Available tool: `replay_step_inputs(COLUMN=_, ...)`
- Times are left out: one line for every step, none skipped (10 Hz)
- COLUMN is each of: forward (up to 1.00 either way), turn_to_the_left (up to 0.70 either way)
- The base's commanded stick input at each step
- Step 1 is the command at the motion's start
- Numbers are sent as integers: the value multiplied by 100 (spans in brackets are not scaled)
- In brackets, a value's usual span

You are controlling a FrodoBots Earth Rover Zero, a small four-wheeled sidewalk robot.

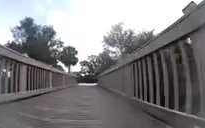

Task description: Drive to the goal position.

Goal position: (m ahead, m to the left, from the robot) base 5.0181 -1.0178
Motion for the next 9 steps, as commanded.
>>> replay_step_inputs(forward=85, turn_to_the_left=0)
replay_step_inputs(forward=85, turn_to_the_left=0)
replay_step_inputs(forward=85, turn_to_the_left=0)
replay_step_inputs(forward=85, turn_to_the_left=0)
replay_step_inputs(forward=85, turn_to_the_left=0)
replay_step_inputs(forward=85, turn_to_the_left=0)
replay_step_inputs(forward=85, turn_to_the_left=0)
replay_step_inputs(forward=85, turn_to_the_left=0)
replay_step_inputs(forward=85, turn_to_the_left=0)
